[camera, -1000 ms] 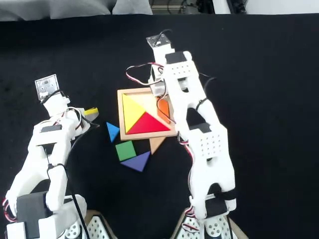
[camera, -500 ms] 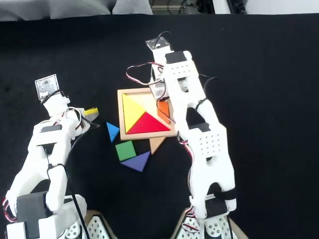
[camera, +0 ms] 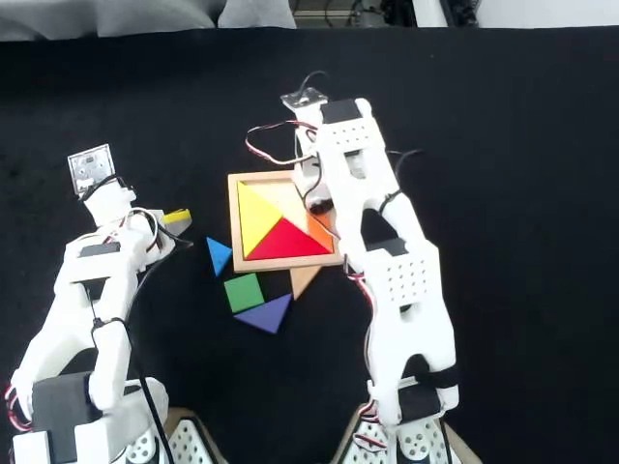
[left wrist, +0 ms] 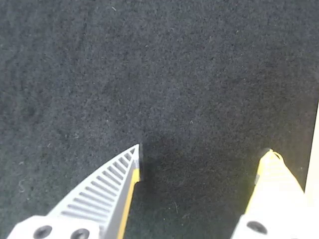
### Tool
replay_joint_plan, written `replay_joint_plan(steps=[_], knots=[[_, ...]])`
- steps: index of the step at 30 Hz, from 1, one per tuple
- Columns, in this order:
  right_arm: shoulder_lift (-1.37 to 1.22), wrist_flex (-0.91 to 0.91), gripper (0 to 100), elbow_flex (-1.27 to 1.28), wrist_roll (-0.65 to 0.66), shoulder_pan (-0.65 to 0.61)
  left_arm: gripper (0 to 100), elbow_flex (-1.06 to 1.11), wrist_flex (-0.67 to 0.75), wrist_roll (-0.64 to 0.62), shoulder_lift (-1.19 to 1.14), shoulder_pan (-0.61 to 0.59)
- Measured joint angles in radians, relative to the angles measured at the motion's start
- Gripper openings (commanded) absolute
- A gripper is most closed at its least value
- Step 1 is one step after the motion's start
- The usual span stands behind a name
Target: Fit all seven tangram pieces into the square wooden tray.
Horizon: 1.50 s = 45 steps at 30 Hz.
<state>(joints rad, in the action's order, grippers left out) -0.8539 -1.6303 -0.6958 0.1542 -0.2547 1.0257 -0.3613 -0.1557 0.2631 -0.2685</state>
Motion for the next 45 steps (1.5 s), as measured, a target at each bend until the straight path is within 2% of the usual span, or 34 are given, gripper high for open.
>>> replay_joint_plan(steps=[5,9,12,19,25,33,36,38,41,43,45], knots=[[0.061,-0.071,1.1,0.002,0.018,0.0,36,0.0,0.0,0.0,0.0,0.0],[0.221,-0.092,1.1,0.046,0.018,0.0,36,0.0,0.0,0.0,0.0,0.0],[0.385,-0.072,1.1,0.176,0.018,0.0,36,0.0,0.0,0.0,0.0,0.0],[0.827,0.21,1.1,0.727,0.026,0.0,36,0.0,0.0,0.0,0.0,0.0],[1.134,0.476,1.3,1.189,0.12,0.0,36,0.0,0.0,0.0,0.0,0.0],[1.074,0.554,1.2,1.272,0.129,0.0,36,0.0,0.0,0.0,0.0,0.0],[1.011,0.569,1.1,1.272,0.091,-0.023,36,0.0,0.0,0.0,0.0,0.0],[1.003,0.569,1.1,1.272,0.089,-0.074,35,0.0,0.0,0.0,0.0,0.0],[1.003,0.551,1.1,1.303,0.155,-0.213,29,0.0,0.0,-0.003,0.0,-0.002],[1.007,0.552,1.7,1.343,0.198,-0.308,27,0.0,0.0,-0.044,0.0,-0.046],[1.007,0.56,6.4,1.372,0.213,-0.367,26,-0.009,0.0,-0.107,-0.003,-0.112]])
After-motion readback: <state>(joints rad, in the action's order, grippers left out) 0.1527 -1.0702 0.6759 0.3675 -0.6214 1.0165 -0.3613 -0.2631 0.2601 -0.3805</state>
